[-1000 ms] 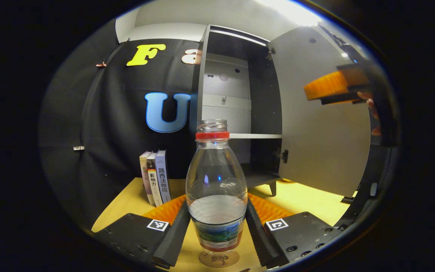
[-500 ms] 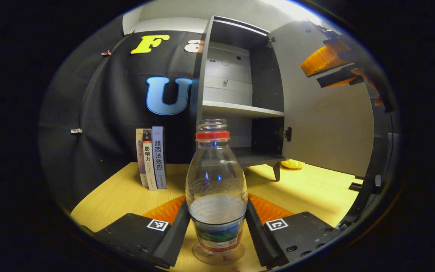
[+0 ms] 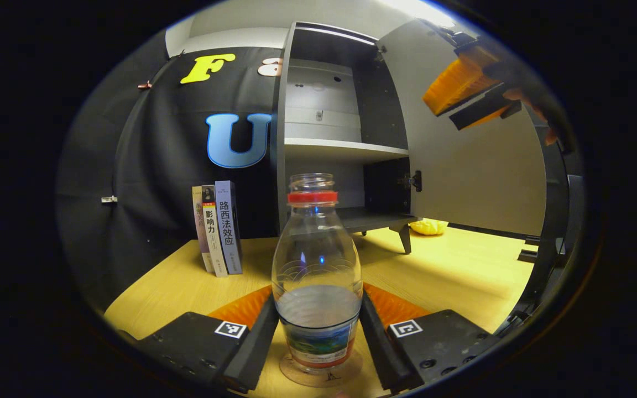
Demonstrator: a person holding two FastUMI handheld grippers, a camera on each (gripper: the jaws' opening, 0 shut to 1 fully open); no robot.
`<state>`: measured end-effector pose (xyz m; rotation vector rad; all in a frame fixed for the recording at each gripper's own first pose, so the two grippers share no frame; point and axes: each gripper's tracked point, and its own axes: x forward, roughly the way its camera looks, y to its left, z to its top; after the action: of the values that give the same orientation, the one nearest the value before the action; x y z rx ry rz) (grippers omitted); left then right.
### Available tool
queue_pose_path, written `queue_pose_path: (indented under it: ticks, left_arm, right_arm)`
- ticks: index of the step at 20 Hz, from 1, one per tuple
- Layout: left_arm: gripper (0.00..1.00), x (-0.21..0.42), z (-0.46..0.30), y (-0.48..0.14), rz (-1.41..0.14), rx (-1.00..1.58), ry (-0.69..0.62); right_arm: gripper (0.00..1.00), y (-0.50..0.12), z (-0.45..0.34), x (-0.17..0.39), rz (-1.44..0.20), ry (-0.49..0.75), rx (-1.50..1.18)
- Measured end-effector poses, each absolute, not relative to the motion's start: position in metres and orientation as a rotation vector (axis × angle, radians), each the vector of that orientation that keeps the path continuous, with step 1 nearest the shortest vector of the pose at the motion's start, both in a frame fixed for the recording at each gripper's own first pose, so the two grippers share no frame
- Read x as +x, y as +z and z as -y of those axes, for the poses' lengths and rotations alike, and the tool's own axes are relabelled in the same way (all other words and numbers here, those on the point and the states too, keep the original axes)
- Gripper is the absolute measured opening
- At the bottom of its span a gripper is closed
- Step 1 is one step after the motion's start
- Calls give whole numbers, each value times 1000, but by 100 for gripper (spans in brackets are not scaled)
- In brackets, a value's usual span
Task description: Open the cabinet door with the right hand, grasp the bottle in the cabinet with the left hand and place it on the coaster, then close the cabinet door with the right hand.
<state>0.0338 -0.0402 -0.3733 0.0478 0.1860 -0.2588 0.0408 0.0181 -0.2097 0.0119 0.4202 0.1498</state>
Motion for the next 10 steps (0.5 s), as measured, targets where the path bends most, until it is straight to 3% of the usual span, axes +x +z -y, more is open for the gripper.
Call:
queue_pose_path:
  ticks: [7,9,10]
  left_arm:
    - [82,30,38,-387,-234,-21,-250]
    - [85,28,39,-388,-254,-31,-244]
    - [91,28,39,-386,-254,-25,-239]
  right_arm:
    - [98,-218,-9,39,-439,152,-4]
    - [98,-218,-10,37,-440,159,2]
    - [98,-217,-11,36,-440,163,8]
